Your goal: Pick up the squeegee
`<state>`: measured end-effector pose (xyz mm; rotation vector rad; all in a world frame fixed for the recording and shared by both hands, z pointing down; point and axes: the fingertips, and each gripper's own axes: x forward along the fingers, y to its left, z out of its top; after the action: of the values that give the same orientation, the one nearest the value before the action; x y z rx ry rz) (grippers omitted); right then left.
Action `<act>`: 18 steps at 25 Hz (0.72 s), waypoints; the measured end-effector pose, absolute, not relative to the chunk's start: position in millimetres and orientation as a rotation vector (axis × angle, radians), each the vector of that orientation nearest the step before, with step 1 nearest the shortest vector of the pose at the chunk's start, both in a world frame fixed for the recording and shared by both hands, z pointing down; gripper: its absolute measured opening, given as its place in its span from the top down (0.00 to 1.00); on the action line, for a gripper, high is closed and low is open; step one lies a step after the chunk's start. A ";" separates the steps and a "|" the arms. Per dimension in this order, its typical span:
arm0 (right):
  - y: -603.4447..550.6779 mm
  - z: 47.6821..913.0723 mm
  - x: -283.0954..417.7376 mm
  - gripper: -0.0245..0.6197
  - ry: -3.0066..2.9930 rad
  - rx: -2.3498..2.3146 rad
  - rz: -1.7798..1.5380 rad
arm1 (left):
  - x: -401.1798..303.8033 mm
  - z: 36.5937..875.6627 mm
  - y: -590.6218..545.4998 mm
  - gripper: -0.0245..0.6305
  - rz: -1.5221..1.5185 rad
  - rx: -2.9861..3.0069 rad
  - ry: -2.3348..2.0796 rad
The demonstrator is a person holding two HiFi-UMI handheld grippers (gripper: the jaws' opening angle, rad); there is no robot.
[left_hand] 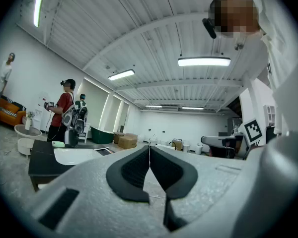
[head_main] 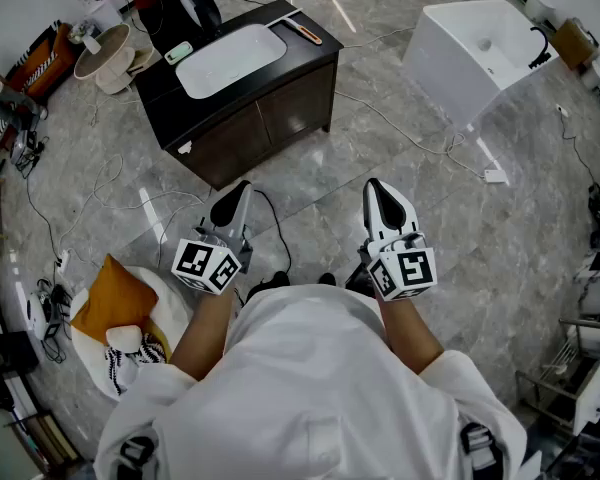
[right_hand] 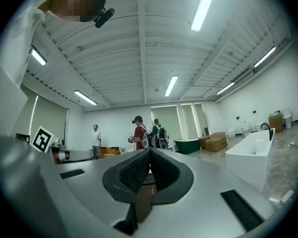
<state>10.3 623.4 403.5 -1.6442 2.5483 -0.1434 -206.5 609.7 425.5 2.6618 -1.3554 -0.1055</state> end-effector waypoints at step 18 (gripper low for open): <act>603.2 418.6 110.9 0.94 2.476 -1.584 -0.185 | -140.2 437.2 575.1 0.94 -0.070 2.634 -1.361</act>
<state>110.9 603.2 418.6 -1.5842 2.4760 -0.1849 -140.2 575.1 437.2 2.6344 -1.3612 -0.0703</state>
